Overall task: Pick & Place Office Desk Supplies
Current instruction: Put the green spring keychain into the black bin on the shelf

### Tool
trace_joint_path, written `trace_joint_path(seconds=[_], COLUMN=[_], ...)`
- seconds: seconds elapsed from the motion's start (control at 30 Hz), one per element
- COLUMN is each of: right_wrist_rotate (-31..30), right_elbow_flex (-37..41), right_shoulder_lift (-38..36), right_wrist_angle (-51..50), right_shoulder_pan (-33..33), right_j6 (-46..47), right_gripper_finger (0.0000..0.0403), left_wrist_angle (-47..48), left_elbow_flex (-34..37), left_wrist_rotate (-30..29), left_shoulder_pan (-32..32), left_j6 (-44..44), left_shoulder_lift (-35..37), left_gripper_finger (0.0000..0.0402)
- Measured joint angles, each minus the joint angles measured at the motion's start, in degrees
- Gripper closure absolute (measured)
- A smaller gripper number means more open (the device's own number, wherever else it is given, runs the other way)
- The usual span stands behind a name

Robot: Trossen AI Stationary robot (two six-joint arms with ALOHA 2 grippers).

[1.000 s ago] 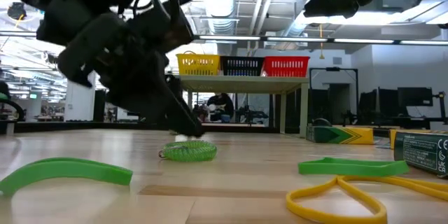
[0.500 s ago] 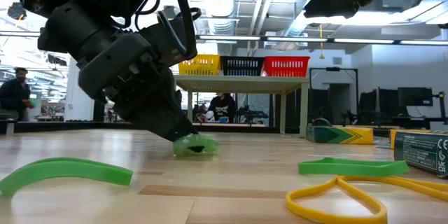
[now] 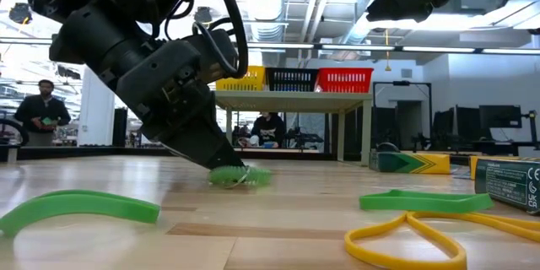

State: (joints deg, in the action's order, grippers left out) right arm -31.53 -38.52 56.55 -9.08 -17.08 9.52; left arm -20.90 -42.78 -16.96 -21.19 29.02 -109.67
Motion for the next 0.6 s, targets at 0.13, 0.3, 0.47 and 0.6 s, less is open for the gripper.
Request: trace_joint_path(seconds=[0.13,0.3,0.47,0.6], right_wrist_rotate=[0.0,0.0,0.0,0.0], right_elbow_flex=[0.0,0.0,0.0,0.0], right_shoulder_lift=[0.0,0.0,0.0,0.0], right_wrist_angle=[-0.1,-0.4,-0.4,-0.4], right_shoulder_pan=[0.0,0.0,0.0,0.0], right_j6=[0.0,0.0,0.0,0.0], right_gripper_finger=[0.0267,0.0267,0.0267,0.0267], left_wrist_angle=[-2.5,-1.3,-2.5,-2.9], left_elbow_flex=[0.2,0.5,0.2,0.3], left_wrist_rotate=[-0.2,0.1,-0.3,-0.7], left_shoulder_pan=[0.0,-0.1,-0.1,-0.1], left_j6=[0.0,-0.2,-1.9,-4.8], left_shoulder_lift=[0.4,4.0,10.5,15.8], left_gripper_finger=[0.0394,0.0394,0.0393,0.0395])
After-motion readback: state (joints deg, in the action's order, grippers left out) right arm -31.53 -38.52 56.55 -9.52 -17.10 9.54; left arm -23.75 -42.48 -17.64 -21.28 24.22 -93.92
